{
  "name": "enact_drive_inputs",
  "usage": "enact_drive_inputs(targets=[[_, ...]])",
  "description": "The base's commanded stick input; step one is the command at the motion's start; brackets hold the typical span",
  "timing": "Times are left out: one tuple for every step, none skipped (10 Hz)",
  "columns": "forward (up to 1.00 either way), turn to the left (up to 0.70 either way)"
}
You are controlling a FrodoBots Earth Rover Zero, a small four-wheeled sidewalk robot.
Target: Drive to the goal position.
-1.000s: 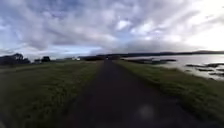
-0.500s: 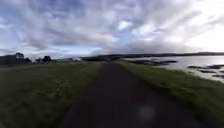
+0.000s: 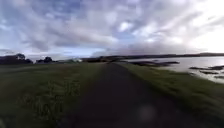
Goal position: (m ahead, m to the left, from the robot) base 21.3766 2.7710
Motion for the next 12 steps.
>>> enact_drive_inputs(targets=[[0.7, 0.0], [0.7, 0.0], [0.7, 0.0], [0.7, 0.0], [0.7, 0.0], [0.7, 0.0], [0.7, 0.0], [0.7, 0.0], [0.7, 0.0], [0.7, 0.0], [0.7, 0.0], [0.7, 0.0]])
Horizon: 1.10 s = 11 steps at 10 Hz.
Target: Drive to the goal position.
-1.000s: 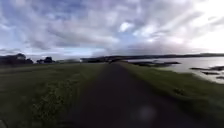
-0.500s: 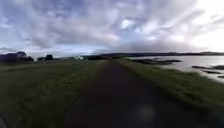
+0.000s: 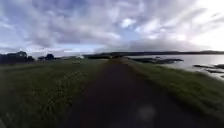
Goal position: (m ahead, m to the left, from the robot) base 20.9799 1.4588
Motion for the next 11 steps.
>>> enact_drive_inputs(targets=[[0.7, 0.0], [0.7, 0.0], [0.7, 0.0], [0.7, 0.0], [0.7, 0.0], [0.7, 0.0], [0.7, 0.0], [0.7, 0.0], [0.7, 0.0], [0.7, 0.0], [0.7, 0.0]])
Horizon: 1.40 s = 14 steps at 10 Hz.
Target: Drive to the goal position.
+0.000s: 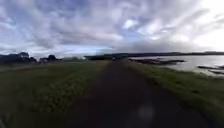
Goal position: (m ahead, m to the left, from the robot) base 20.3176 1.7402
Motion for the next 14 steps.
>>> enact_drive_inputs(targets=[[0.7, 0.0], [0.7, 0.0], [0.7, 0.0], [0.7, 0.0], [0.7, 0.0], [0.7, -0.35], [0.7, -0.35], [0.7, -0.35], [0.7, -0.35], [0.7, -0.22], [0.7, 0.0], [0.7, 0.0], [0.7, 0.0], [0.7, 0.0]])
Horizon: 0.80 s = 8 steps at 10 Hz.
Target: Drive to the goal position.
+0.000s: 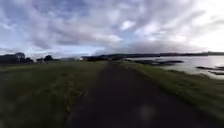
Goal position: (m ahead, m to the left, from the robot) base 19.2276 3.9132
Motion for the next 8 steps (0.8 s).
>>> enact_drive_inputs(targets=[[0.7, 0.0], [0.7, 0.0], [0.7, 0.0], [0.7, 0.0], [0.7, 0.0], [0.7, 0.0], [0.7, 0.0], [0.7, 0.0]])
